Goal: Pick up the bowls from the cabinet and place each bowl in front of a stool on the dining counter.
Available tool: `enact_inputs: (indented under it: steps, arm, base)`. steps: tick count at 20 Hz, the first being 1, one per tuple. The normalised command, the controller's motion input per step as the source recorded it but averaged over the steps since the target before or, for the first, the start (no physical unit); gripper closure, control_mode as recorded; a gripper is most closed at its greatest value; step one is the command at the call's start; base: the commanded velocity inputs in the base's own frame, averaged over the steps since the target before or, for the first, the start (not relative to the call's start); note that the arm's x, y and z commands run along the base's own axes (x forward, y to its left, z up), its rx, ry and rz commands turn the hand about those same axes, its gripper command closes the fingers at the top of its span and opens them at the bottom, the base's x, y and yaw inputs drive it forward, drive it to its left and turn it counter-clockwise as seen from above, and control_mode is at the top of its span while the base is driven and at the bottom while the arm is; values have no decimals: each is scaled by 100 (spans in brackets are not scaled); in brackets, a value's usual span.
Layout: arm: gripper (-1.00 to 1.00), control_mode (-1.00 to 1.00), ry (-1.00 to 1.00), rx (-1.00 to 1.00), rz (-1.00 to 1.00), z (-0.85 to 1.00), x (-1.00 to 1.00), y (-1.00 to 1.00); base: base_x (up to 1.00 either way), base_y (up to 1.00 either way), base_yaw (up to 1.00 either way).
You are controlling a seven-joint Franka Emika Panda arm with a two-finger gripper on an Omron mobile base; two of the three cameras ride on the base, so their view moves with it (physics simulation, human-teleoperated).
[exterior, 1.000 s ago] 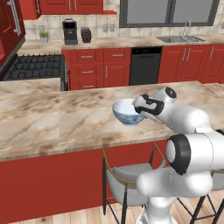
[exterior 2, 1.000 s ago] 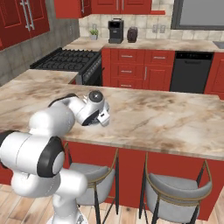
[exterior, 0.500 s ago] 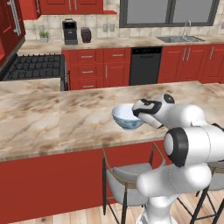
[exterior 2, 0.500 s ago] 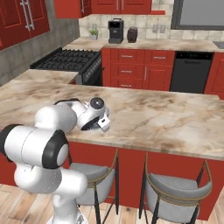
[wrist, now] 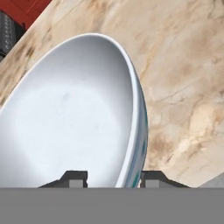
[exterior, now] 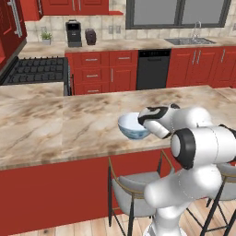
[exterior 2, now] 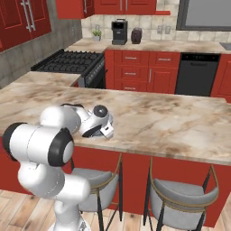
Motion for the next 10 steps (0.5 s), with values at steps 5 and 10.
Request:
enact_inputs:
  steps: [5,10]
  arm:
    - [100,-100,0,0,0,-30,25,0]
    - [100,-100,0,0,0,-29,34,0]
  base:
    - [0,0,0]
    - [0,0,0]
